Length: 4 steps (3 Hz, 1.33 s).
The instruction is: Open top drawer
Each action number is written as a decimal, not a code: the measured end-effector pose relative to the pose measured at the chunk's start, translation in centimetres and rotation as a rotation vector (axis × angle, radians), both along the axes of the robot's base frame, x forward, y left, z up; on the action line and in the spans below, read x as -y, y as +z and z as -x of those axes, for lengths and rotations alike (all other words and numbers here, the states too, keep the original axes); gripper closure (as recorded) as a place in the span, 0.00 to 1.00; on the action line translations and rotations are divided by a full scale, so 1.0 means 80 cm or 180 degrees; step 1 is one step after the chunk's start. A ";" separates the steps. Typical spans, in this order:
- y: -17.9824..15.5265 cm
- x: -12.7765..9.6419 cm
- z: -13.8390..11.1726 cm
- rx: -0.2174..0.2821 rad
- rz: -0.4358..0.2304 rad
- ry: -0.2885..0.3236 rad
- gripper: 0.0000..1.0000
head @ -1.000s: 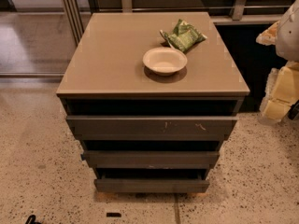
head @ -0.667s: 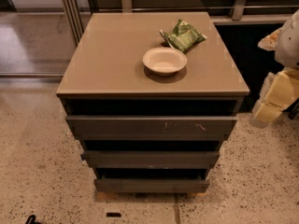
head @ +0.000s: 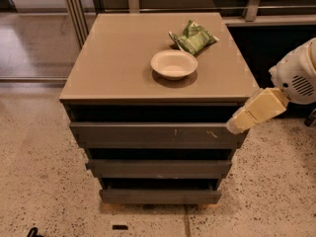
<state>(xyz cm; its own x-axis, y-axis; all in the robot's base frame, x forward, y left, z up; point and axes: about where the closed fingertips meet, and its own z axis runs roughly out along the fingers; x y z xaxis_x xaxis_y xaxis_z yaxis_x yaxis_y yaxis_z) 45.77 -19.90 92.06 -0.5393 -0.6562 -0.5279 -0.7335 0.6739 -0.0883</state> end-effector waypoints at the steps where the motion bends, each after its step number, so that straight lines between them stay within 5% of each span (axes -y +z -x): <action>1: 0.002 -0.001 -0.003 0.0024 -0.0026 -0.0047 0.19; 2: 0.002 -0.001 -0.003 0.0024 -0.0026 -0.0047 0.50; 4: -0.003 -0.004 -0.003 0.0100 -0.0087 -0.0079 0.97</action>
Offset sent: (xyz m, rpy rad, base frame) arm 0.0025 0.0007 0.0013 0.0082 -0.0076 -0.0148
